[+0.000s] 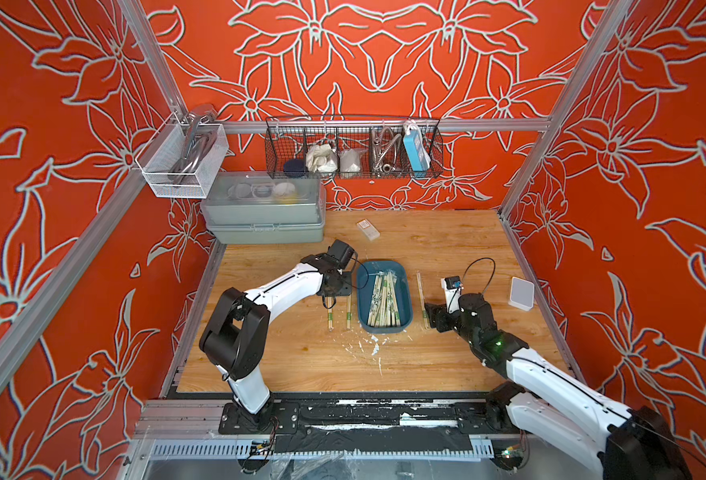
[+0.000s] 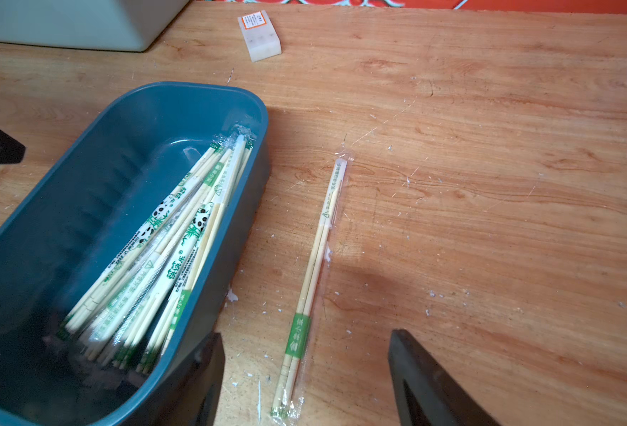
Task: Take the paired disposable chopsticks out of the storage box
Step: Adjust the paired disposable chopsticks at the center of the board.
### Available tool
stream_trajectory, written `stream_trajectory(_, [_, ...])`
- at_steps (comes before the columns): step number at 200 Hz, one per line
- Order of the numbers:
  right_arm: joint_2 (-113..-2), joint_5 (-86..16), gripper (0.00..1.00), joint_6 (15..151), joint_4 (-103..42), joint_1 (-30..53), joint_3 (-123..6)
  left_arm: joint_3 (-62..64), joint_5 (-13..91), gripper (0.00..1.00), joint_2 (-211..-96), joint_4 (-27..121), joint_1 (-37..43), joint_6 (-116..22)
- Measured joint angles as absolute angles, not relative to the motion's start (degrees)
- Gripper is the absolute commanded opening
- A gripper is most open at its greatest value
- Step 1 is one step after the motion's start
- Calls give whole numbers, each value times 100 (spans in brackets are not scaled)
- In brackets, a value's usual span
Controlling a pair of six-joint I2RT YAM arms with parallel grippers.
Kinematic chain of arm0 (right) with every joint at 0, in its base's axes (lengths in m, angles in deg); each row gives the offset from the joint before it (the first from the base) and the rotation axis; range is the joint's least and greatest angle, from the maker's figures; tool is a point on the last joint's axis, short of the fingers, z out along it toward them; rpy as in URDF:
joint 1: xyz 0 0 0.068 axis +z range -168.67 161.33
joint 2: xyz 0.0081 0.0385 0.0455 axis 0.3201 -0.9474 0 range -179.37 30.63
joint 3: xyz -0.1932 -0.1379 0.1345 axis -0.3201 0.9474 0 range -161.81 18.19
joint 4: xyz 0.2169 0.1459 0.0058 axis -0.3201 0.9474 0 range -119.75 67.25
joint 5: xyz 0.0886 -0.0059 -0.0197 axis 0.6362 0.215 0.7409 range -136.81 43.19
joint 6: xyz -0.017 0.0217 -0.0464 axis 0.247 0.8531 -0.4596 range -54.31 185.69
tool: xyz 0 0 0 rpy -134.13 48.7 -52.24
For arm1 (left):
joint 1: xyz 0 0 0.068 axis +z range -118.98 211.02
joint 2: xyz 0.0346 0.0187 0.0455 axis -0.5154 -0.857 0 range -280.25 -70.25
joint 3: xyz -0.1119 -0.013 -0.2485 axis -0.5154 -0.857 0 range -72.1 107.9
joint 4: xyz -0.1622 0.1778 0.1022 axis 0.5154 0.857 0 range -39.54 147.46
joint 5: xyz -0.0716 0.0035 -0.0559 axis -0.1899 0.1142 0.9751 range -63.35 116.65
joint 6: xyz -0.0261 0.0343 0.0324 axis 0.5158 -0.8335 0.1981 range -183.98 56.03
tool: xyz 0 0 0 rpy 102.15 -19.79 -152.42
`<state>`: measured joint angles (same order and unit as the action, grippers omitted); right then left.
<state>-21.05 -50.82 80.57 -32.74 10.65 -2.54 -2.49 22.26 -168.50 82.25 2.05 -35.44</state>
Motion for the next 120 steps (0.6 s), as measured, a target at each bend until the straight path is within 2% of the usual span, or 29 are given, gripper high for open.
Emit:
stream_trajectory(89, [-2110, -5082, 75, 8057, -3276, 1065, -254, 122, 2338, 38, -17943, 8123, 26, -3492])
stream_trajectory(120, [-2105, -5082, 75, 8057, -3274, 1065, -254, 210, 2274, 30, -18160, 8114, 26, -3417])
